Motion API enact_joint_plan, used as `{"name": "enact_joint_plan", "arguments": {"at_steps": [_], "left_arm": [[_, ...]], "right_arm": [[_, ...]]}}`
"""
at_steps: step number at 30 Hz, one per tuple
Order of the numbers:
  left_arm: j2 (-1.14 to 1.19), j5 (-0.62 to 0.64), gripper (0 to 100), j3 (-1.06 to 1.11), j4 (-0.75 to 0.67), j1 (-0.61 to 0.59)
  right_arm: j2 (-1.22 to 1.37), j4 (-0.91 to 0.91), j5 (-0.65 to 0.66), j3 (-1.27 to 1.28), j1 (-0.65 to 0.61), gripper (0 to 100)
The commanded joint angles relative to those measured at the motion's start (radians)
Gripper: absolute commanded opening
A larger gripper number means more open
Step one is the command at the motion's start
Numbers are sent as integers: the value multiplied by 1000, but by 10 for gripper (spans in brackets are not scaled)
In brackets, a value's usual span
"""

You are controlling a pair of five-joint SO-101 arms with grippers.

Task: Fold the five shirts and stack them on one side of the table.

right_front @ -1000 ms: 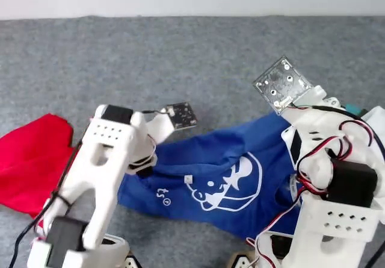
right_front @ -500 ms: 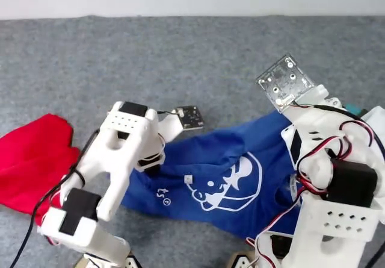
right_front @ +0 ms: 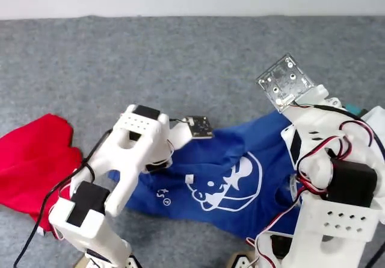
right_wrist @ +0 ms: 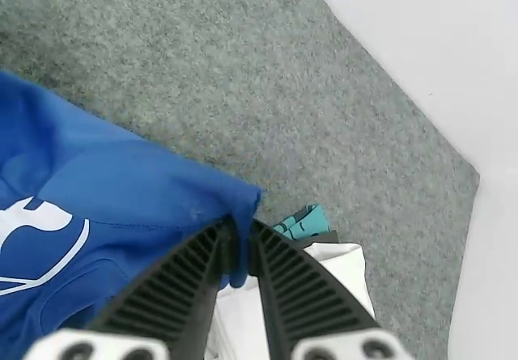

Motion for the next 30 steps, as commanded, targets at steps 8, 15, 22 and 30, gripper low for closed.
{"name": "enact_joint_plan", "arguments": {"at_steps": [8, 15, 22, 30], "left_arm": [[-388, -5, 14, -208, 239, -153], [-638, 32, 14, -409, 322, -298], [-766, 60, 14, -673, 319, -358], [-769, 60, 14, -978, 245, -359]], "right_arm": [[-24, -25, -11, -115, 10, 10], [-24, -25, -11, -362, 8, 10], [-15, -85, -5, -628, 7, 10], [-24, -188, 44, -675, 65, 10]]}}
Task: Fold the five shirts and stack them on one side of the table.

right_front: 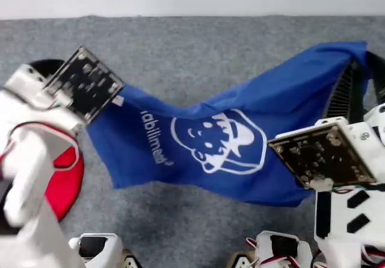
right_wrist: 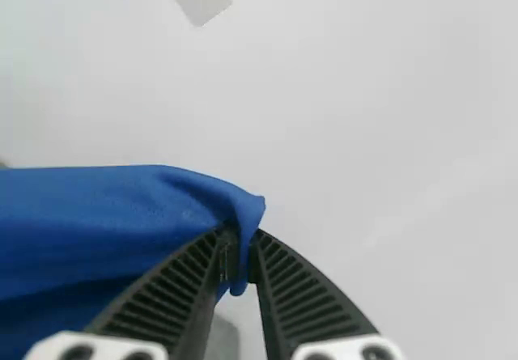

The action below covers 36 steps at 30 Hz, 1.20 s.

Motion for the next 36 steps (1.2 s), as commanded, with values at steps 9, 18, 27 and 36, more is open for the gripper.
{"name": "enact_joint_plan", "arguments": {"at_steps": [9, 18, 27, 36], "left_arm": [[-26, -92, 15, -160, -97, -8], [-26, -184, 15, -111, 20, -6], [-31, -186, 15, -275, 3, -6], [-32, -183, 15, -469, 74, -9]], "right_arm": [[-2, -231, 17, -35, 147, 10], [-4, -285, 60, -35, 147, 10], [-81, -295, 81, -35, 148, 10], [-171, -259, 160, -35, 148, 10]]}}
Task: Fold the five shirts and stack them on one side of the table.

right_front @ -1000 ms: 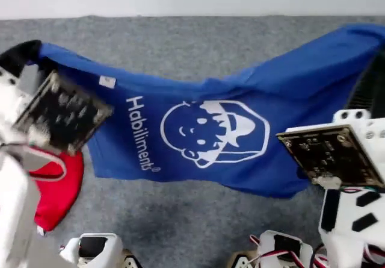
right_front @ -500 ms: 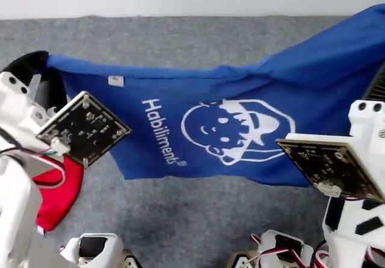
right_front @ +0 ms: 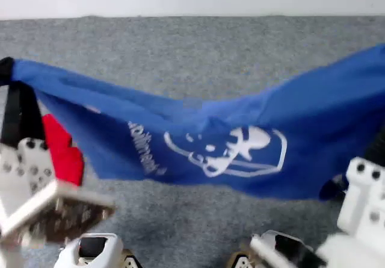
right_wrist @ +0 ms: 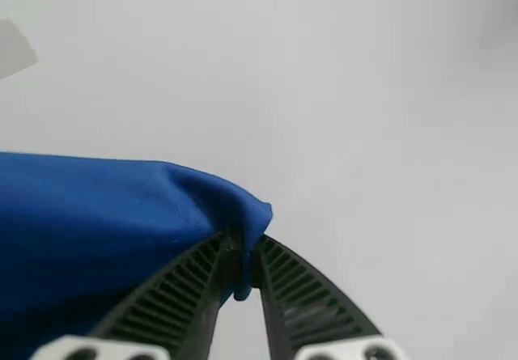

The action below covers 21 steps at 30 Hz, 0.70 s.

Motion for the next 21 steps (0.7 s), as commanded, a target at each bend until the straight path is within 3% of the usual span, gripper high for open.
{"name": "enact_joint_plan", "arguments": {"at_steps": [1, 5, 12, 16, 21], "left_arm": [[0, -2, 15, -35, 18, -8], [11, -2, 15, 41, 18, -6], [9, -6, 15, 553, -60, -5], [11, -6, 15, 880, -296, -5], [12, -6, 15, 1245, -694, -6]], "right_arm": [[1, 10, 14, -18, 12, 10], [39, 8, 14, 66, 12, 10], [168, 8, 12, 345, -56, 10], [265, -36, 9, 534, -110, 10], [389, -274, 6, 690, -133, 10]]}}
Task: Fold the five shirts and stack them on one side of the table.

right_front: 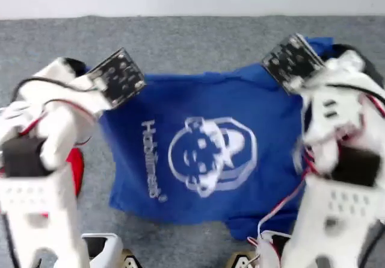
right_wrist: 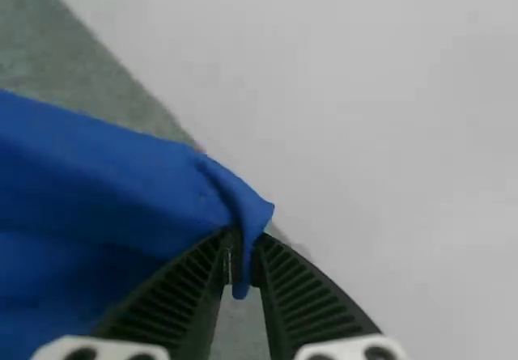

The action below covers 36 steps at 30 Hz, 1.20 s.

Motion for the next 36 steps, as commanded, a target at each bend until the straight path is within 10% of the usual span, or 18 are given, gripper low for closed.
{"name": "enact_joint_plan", "arguments": {"at_steps": [1, 9, 20, 36], "left_arm": [[-3, -6, 15, 226, -315, -6], [184, -8, 15, 303, -654, -34], [640, -8, 15, -137, -677, -72], [638, -51, 14, -182, -81, -63]], "right_arm": [[74, -189, 2, 57, -10, 10], [298, -558, 2, 75, -30, 10], [564, -947, 8, 54, -96, 10], [438, -208, 3, 44, -73, 10]]}}
